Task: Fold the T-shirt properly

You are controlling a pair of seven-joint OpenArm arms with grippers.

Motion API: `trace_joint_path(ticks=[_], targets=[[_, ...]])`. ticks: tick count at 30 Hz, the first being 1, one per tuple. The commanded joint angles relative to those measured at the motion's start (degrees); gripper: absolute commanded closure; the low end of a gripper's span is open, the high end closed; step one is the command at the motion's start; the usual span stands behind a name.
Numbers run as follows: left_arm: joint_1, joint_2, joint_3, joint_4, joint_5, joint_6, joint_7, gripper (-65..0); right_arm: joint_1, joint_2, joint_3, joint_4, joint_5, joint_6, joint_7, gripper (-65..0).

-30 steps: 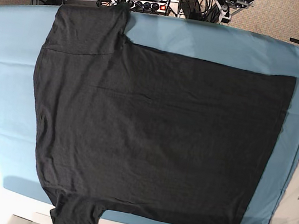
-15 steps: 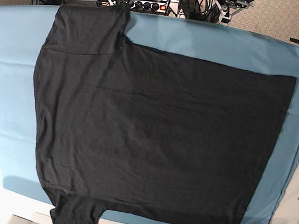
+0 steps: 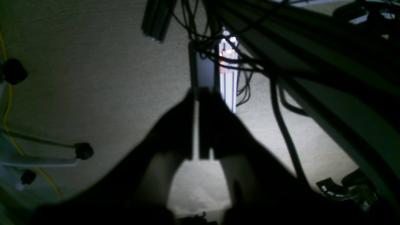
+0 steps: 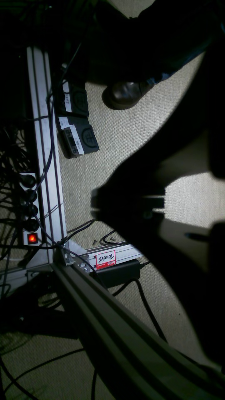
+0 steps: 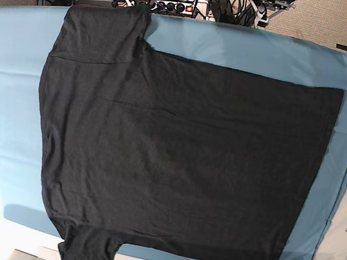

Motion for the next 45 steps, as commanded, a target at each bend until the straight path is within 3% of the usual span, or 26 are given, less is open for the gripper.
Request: trace_joint_path(ticks=[1, 11, 20, 27, 37, 41, 45], targets=[[0.0, -0.2, 0.0, 0.2, -0.2, -0.4, -0.2, -3.5, 0.2, 0.2, -0.1, 0.3, 0.1, 0.1, 0.7, 0.0], [0.4, -1.0, 0.0, 1.8, -0.2, -0.4, 0.9, -3.5, -1.7, 0.4, -0.1, 4.9, 0.2, 0.1, 1.7, 0.0], [13.9, -7.7, 0.0, 20.0, -1.1, -0.4, 5.9, -3.5, -13.2, 3.0, -0.2, 17.3, 3.0, 0.1, 2.0, 0.0], [30.8, -13.7, 0.0, 41.5, -5.4, -0.4, 7.5, -3.5, -27.0, 6.4, -0.2, 31.9, 4.5, 0.2, 1.2, 0.0], [55.7, -22.5, 0.0, 86.2, -5.4, -0.8, 8.8, -3.5, -56.1, 10.6, 1.6, 66.4, 11.8, -0.5, 1.9, 0.0], [59.6, -26.5, 0.0, 101.5, -5.4, -4.8, 15.5, -5.8, -62.9, 10.6, 8.2, 81.0, 20.7, -0.5, -0.5, 0.0], [60.2, -28.9, 0.0, 111.9, -5.7, -7.7, 22.3, -12.6, -64.0, 10.5, 19.9, 94.3, 29.2, -0.5, -7.5, 0.0]])
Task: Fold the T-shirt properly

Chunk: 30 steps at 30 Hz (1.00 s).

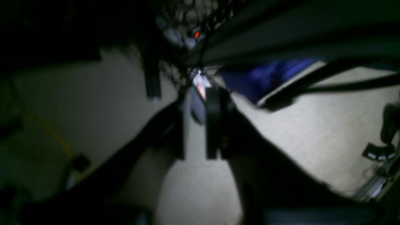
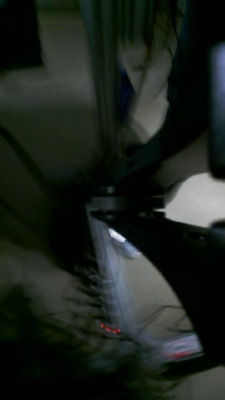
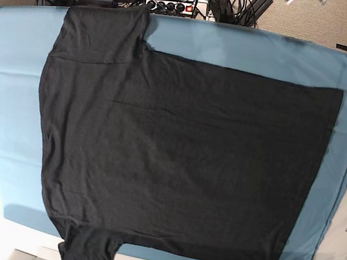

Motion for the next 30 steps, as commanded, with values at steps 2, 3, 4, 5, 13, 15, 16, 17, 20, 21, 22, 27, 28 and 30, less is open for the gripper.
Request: trace_joint_path(ticks=[2, 3, 4, 5, 13, 15, 16, 17, 20, 21, 22, 27, 28, 30], targets=[[1.0, -0.5, -0.1, 3.8, -0.6, -1.4, 0.3, -14.3, -0.1, 0.2, 6.5, 6.1, 3.6, -0.2, -1.9, 0.0], [0.9, -0.5, -0.1, 5.0, -0.7, -1.6, 0.3, -14.3, 0.9, 0.2, 9.6, 8.5, 5.4, -0.2, -3.7, 0.0], [0.7, -0.5, -0.1, 6.1, -0.7, -1.6, 0.0, -14.3, 2.2, 0.2, 12.3, 10.8, 7.1, -0.1, -5.6, 0.0], [0.3, -0.5, -0.1, 7.0, -0.7, -1.6, -0.2, -14.3, 3.8, 0.3, 14.7, 12.7, 8.7, 0.3, -7.4, 0.0], [-4.9, -0.3, -0.1, 8.5, 0.6, -1.5, -0.1, -14.3, 22.6, -6.2, 18.8, 15.2, 14.0, -3.6, -12.2, -28.9], [-6.1, -0.3, -0.1, 8.5, 1.4, -1.5, -0.1, -14.3, 27.5, -9.9, 18.8, 15.1, 16.1, -4.3, -15.4, -28.9], [-6.6, -0.3, -0.1, 8.5, 1.9, -1.5, -0.1, -14.3, 29.4, -11.6, 18.8, 15.1, 17.3, -4.3, -17.1, -28.9], [-7.0, -0.3, -0.1, 8.5, 2.3, -1.5, -0.1, -14.3, 31.0, -13.1, 18.7, 15.1, 18.8, -4.1, -18.6, -28.9], [-7.8, -0.3, -0.1, 8.4, 5.3, -1.5, 0.0, -14.3, 33.2, -15.8, 18.6, 15.1, 23.3, -1.1, -21.1, -28.9], [-7.8, -0.3, -0.1, 8.4, 6.2, -1.5, 0.1, -14.3, 33.4, -16.2, 18.5, 15.1, 24.2, -0.7, -21.8, -28.8], [-7.8, -0.3, -0.1, 8.4, 6.4, -1.5, 0.1, -14.3, 33.4, -16.4, 18.3, 15.1, 24.3, -0.6, -22.1, -28.8], [-8.5, -1.5, 0.0, 8.4, 6.2, -1.5, 0.2, -14.3, 33.4, -16.7, 18.1, 12.5, 24.3, 1.5, -24.3, -28.8], [-9.0, -1.8, 0.0, 8.4, 6.3, -1.5, 0.6, -14.3, 33.7, -16.5, 18.1, 10.5, 25.4, 2.8, -24.8, -28.8], [-10.4, -2.5, 0.0, 8.3, 6.3, -1.0, 1.2, -14.3, 34.6, -15.5, 18.1, 5.3, 27.9, 6.2, -26.7, -28.8]])
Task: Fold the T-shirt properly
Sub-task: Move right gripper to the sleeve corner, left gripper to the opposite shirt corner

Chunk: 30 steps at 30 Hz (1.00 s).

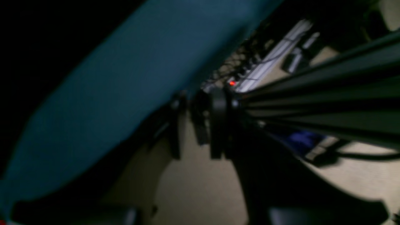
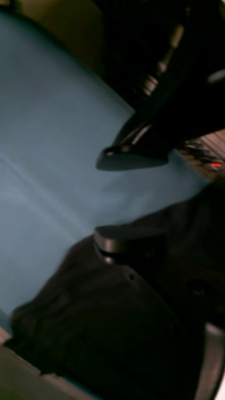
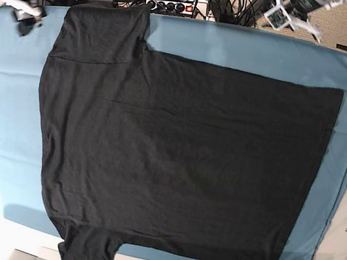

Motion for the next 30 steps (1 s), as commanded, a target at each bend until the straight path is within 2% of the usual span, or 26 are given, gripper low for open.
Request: trace_joint_path(ticks=[1, 6, 8, 9, 11, 13, 20, 27, 30], targets=[[0.0, -0.5, -0.1, 0.6, -0.3, 0.0, -1.1, -14.3, 0.6, 1.7, 0.2, -1.7, 2.1, 2.3, 0.2, -28.8], [-1.7, -0.6, -0.1, 0.2, -0.3, 0.0, -0.7, -14.3, 3.0, 7.1, 0.2, -10.3, 11.6, 16.6, -11.9, -28.8], [-1.9, -0.6, -0.1, 0.2, -0.3, 0.0, -0.7, -14.3, 3.4, 9.1, 0.2, -10.4, 15.7, 21.3, -17.1, -28.8], [-2.0, -0.6, -0.1, 0.2, -0.3, 0.0, -0.8, -14.3, 3.8, 10.1, 0.2, -10.4, 16.7, 22.5, -19.4, -28.8], [-2.3, -0.6, -0.1, 0.2, -0.3, 0.0, -0.7, -14.3, 4.1, 11.8, 0.2, -10.4, 16.3, 23.0, -21.5, -28.8], [-2.6, -0.6, -0.1, 0.2, -0.3, 0.0, -0.8, -14.3, 4.1, 12.7, 0.2, -10.6, 13.9, 22.9, -20.7, -28.8], [-3.2, 1.2, -0.1, 0.2, -0.3, 0.0, -0.7, -14.3, 4.1, 11.6, 0.2, -11.2, 5.1, 22.8, -10.3, -28.8], [-4.3, 1.9, -0.1, -0.1, -0.3, 0.0, -0.7, -14.3, 4.9, 10.8, -1.1, -11.2, -1.0, 21.9, -12.9, -28.8], [-5.7, 1.9, -0.1, -0.5, -0.3, 0.0, -0.7, -14.3, 6.0, 10.8, -4.1, -12.0, -1.3, 21.4, -13.9, -28.7]])
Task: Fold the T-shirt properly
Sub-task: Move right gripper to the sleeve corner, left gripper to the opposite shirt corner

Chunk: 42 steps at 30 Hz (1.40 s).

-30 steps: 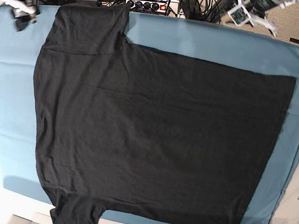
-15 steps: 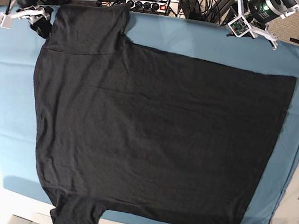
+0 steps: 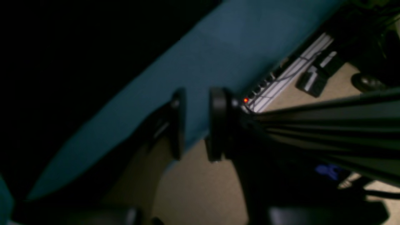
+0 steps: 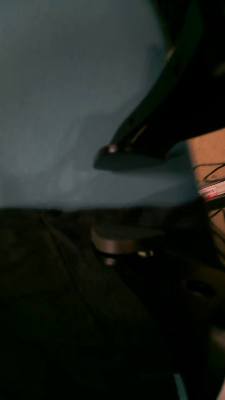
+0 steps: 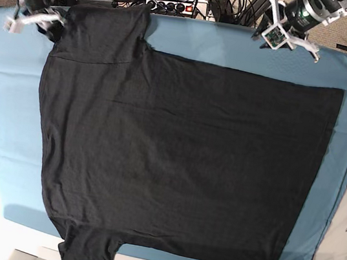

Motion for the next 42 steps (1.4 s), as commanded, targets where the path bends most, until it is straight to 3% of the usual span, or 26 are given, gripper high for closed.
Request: trace_joint_path(ticks=[1, 6, 10, 15, 18, 21, 27, 30, 38, 42], targets=[[0.0, -0.3, -0.1, 0.7, -0.2, 0.2, -0.9, -14.3, 0.4, 0.6, -0.8, -0.2, 0.9, 0.1, 0.4, -28.7], [-0.2, -0.3, -0.1, 0.7, -0.2, 0.1, -0.7, -14.3, 1.6, 0.6, -5.0, -7.1, 1.0, 0.1, 0.0, -28.7], [-0.2, -0.3, -0.1, 0.7, -0.2, 0.2, 0.0, -14.3, 1.6, 0.3, -4.5, -10.1, 1.3, 0.1, 0.7, -28.7], [-0.3, -0.3, -0.1, 0.7, 0.5, 0.3, 0.0, -14.3, 1.6, -0.3, -3.5, -10.2, 5.4, 0.1, -4.0, -28.7], [-0.3, -0.3, -0.1, 0.7, 3.1, 4.1, 0.0, -14.3, 1.2, -0.3, -3.5, -10.2, 6.4, 0.1, -6.2, -28.2], [-0.3, -0.3, -0.1, 0.7, 4.2, 6.6, 0.0, -14.3, 0.7, -0.3, -3.5, -10.2, 6.3, 0.1, -6.5, -20.5], [-1.7, -0.3, -0.1, 0.7, 5.5, 7.0, 2.6, -14.3, 0.2, -0.3, -3.5, -10.2, 6.3, 0.1, -6.7, -6.6], [-3.5, -0.2, -0.6, 0.7, 6.8, 12.1, 3.6, -14.3, 0.2, -0.3, -3.5, -10.2, 6.4, 0.1, -6.6, -2.4], [-4.1, 1.7, -14.8, -0.5, 4.2, 15.3, 5.4, -14.8, 0.2, -0.3, -3.5, -10.2, 6.3, 0.1, -6.0, -1.2], [-5.7, 1.7, -23.4, -5.0, -2.9, 14.9, 5.4, -16.8, 0.2, -0.3, -3.5, -10.2, 6.4, 0.1, -6.0, -1.2]])
